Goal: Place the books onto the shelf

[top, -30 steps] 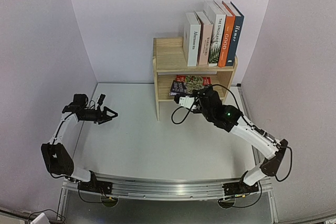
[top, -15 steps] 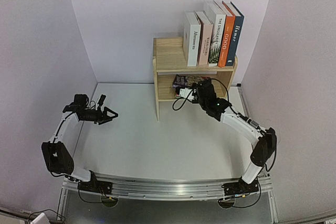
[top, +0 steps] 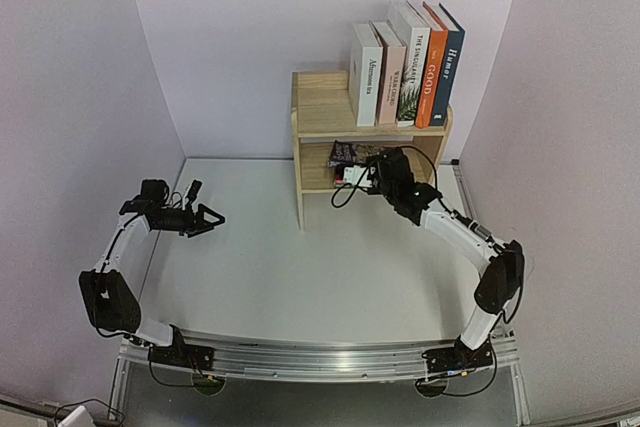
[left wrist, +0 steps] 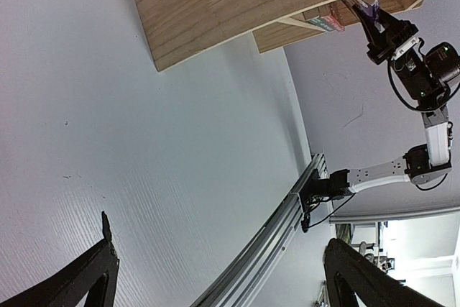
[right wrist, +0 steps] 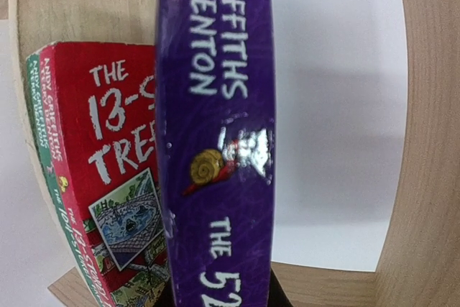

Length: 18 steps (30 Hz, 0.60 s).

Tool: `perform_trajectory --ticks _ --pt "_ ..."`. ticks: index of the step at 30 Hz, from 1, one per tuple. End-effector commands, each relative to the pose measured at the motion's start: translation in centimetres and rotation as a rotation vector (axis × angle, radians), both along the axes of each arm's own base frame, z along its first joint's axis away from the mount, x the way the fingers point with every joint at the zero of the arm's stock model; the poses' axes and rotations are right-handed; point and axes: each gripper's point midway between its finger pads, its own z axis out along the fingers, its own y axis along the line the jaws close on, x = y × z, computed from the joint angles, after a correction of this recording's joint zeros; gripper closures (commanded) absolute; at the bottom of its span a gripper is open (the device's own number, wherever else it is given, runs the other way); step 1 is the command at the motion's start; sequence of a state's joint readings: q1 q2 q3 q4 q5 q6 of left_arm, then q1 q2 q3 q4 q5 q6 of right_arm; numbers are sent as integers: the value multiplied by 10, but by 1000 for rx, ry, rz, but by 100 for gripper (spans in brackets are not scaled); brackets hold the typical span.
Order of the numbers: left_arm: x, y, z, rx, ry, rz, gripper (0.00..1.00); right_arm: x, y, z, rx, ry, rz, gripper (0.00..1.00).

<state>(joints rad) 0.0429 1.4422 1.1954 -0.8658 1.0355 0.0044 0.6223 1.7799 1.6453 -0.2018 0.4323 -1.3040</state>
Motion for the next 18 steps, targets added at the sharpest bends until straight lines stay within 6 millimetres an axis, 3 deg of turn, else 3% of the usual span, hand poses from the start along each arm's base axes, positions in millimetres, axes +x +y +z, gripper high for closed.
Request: perform_trajectory --ticks 1,4,6,8,15,18 --pt "0 1 4 7 -23 -10 0 8 -7 11 9 3 11 100" --pt "0 1 3 6 -23 -10 0 7 -9 10 10 36 20 98" --pt "0 1 3 9 -23 -10 0 3 -7 7 19 73 33 82" --pt "1 1 3 11 -24 -10 0 -2 -5 3 12 118 55 60" --pt "0 1 2 17 -25 -17 0 -12 -4 -2 3 184 79 34" --pt "-1 1 2 15 -24 -18 0 -18 -6 -6 -4 210 84 18"
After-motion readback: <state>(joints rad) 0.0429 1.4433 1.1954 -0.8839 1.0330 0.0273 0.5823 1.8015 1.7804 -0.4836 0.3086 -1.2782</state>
